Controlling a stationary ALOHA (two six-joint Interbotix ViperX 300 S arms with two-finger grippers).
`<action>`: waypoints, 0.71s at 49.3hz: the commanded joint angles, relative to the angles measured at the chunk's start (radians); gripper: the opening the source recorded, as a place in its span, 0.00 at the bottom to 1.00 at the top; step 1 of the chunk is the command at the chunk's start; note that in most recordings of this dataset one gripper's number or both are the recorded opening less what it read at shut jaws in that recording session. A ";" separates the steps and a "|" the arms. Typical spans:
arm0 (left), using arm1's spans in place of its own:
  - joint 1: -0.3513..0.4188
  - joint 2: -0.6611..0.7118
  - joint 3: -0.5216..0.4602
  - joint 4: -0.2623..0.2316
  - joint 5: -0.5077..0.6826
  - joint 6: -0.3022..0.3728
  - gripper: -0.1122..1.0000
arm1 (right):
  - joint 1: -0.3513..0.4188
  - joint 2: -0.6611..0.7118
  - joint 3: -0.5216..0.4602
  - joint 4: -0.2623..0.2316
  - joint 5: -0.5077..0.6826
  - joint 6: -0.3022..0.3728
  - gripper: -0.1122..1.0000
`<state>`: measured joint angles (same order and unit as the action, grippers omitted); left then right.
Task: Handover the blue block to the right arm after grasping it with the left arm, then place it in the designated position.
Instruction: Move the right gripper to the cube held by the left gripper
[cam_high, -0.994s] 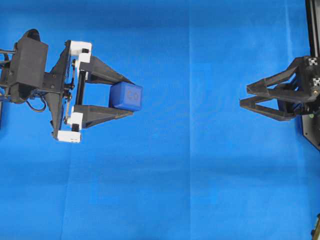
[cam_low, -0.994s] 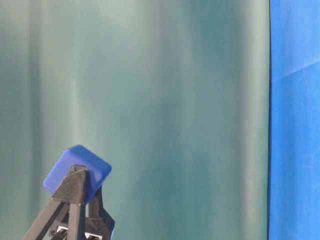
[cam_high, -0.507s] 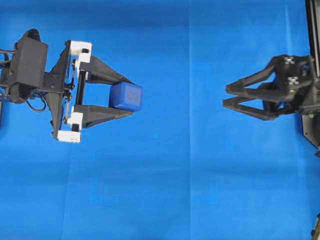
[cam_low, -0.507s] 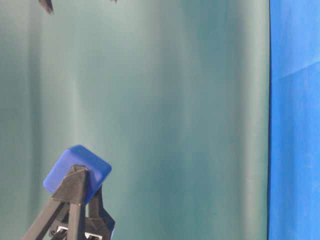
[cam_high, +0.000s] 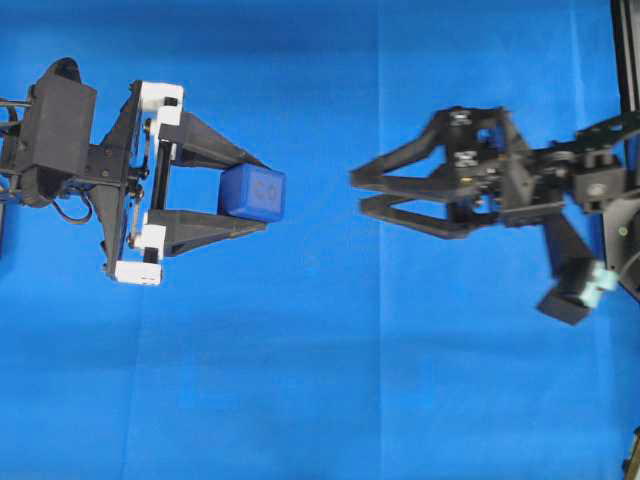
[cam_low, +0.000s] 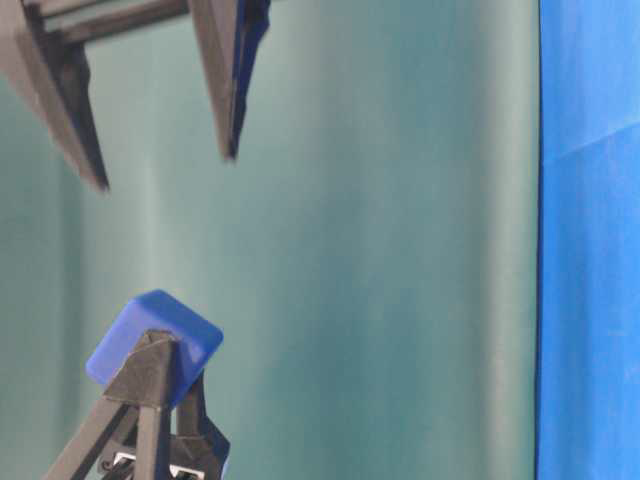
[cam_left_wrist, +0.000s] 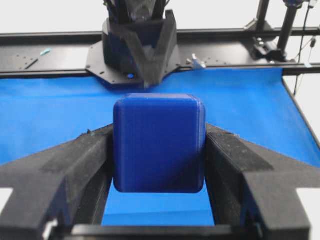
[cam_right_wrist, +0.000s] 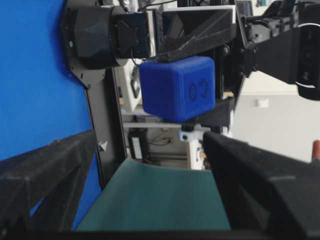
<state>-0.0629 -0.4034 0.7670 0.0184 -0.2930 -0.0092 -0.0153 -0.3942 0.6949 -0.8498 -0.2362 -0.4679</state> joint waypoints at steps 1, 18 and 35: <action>0.003 -0.017 -0.011 -0.003 -0.005 -0.002 0.51 | -0.002 0.040 -0.071 0.003 -0.008 0.002 0.94; 0.002 -0.017 -0.011 -0.003 -0.005 -0.003 0.51 | -0.003 0.210 -0.242 0.002 -0.006 0.000 0.94; 0.003 -0.017 -0.011 -0.003 -0.003 -0.003 0.51 | -0.002 0.270 -0.313 0.002 -0.002 0.000 0.94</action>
<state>-0.0629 -0.4050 0.7670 0.0169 -0.2930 -0.0107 -0.0169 -0.1135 0.4111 -0.8498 -0.2332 -0.4694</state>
